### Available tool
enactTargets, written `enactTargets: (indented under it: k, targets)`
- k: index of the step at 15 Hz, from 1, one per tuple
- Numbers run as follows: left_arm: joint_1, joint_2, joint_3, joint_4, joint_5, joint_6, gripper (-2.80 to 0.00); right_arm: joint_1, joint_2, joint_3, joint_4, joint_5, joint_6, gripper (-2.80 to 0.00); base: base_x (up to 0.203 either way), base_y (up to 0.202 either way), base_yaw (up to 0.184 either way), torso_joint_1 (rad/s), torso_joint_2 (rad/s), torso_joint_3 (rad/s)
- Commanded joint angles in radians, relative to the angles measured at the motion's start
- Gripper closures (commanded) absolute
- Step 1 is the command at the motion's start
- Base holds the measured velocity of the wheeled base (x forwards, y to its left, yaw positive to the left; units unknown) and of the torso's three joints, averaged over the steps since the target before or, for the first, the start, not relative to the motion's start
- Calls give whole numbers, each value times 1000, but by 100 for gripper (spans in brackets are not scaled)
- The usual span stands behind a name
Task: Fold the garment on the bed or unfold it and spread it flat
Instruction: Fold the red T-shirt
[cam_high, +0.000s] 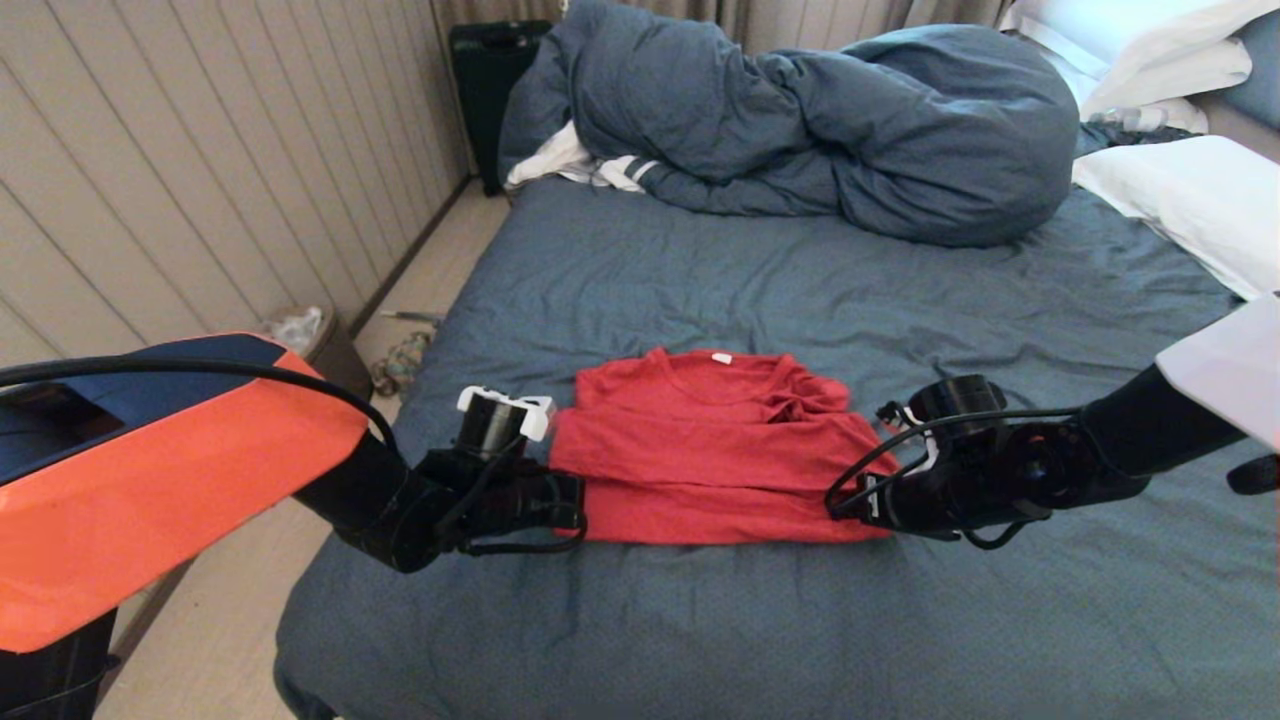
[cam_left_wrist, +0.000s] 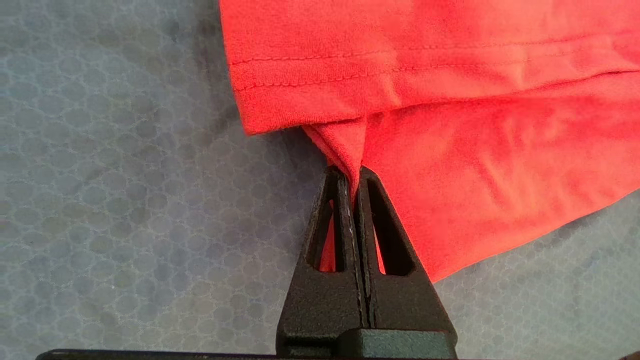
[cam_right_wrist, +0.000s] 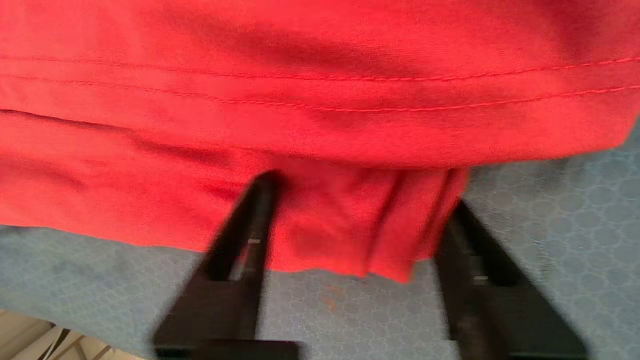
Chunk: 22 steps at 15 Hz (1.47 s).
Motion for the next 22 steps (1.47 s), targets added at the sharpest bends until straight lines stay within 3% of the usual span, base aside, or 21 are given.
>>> enactTargets:
  k: [1, 9, 13, 22]
  targets:
    - [0, 2, -3, -4, 0, -2, 0, 1, 6, -1, -1, 2, 1, 0, 0, 0, 0, 0, 0, 0]
    - [-1, -42, 22, 0, -1, -5, 0, 2, -27, 52, -1, 2, 1, 0, 0, 0, 0, 0, 0, 0]
    - [-9, -83, 90, -3, -2, -4, 0, 2, -63, 95, -2, 2, -1, 0, 0, 0, 0, 0, 0, 0]
    - [-95, -153, 237, -7, -5, -9, 0, 4, -143, 230, -7, 6, -10, 0, 0, 0, 0, 0, 0, 0]
